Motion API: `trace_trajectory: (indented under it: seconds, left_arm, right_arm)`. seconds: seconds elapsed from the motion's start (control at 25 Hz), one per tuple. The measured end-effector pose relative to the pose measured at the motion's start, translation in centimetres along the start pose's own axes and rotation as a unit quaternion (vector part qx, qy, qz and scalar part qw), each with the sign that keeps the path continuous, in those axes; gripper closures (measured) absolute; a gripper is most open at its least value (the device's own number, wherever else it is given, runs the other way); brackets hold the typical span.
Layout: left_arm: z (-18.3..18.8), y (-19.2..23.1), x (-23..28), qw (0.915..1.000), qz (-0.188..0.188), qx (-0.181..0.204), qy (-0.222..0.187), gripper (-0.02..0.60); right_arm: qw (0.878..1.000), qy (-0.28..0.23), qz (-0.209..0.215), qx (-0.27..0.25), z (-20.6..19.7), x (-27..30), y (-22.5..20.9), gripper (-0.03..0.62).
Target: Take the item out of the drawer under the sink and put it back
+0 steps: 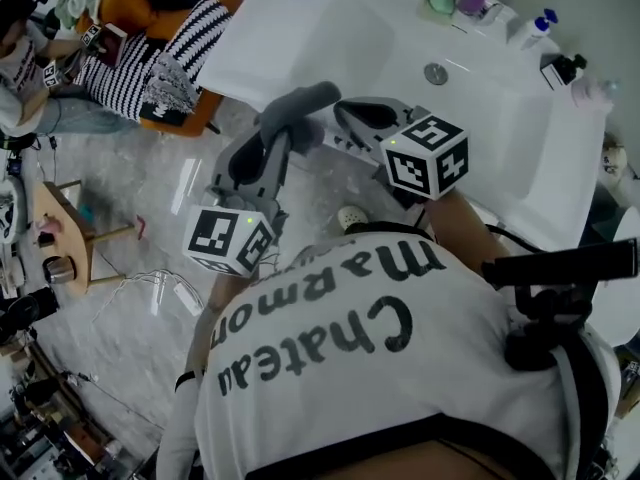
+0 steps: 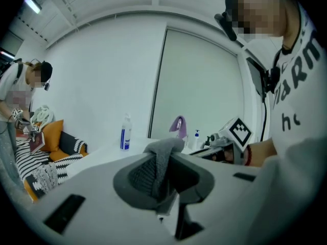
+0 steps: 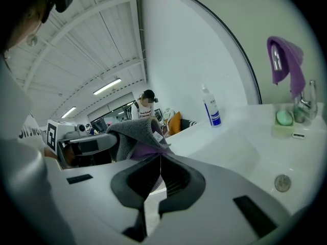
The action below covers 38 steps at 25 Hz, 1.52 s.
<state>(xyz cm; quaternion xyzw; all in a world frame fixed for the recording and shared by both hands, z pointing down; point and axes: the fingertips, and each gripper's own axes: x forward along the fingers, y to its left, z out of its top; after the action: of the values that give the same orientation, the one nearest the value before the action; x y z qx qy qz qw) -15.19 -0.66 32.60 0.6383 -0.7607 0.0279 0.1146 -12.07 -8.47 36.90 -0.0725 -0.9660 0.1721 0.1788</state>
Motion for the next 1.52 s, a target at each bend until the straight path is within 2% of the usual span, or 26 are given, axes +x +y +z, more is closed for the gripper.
trace_trajectory:
  seconds: [0.16, 0.4, 0.6, 0.8, 1.08, 1.32, 1.52]
  left_arm:
    - [-0.1, 0.7, 1.5, 0.9998, -0.010, -0.009, 0.014, 0.523]
    - [0.3, 1.9, 3.2, 0.9993, -0.034, -0.008, 0.014, 0.523]
    - [1.0, 3.0, 5.1, 0.9964, -0.085, 0.000, 0.008, 0.523]
    - [2.2, 5.7, 6.4, 0.9918, -0.127, 0.007, 0.012, 0.523]
    - [4.3, 10.1, 7.5, 0.9799, -0.197, 0.027, 0.016, 0.523]
    - [4.7, 11.3, 8.5, 0.9615, -0.272, 0.038, 0.018, 0.523]
    - [4.9, 11.6, 8.4, 0.9461, -0.320, 0.050, 0.013, 0.523]
  right_arm:
    - [1.000, -0.005, -0.004, 0.011, -0.1, 0.6, -1.3, 0.582]
    - [0.998, -0.018, -0.035, 0.045, 0.3, 1.0, -3.1, 0.582]
    - [0.995, -0.030, -0.083, 0.047, 1.5, 1.3, -4.2, 0.582]
    - [0.986, -0.080, -0.135, 0.058, 4.5, 2.5, -5.1, 0.582]
    - [0.978, -0.095, -0.177, 0.060, 6.5, 7.0, -3.8, 0.582]
    - [0.957, -0.126, -0.248, 0.080, 6.6, 7.5, -3.3, 0.583]
    - [0.938, -0.144, -0.301, 0.098, 5.8, 7.2, -2.4, 0.582]
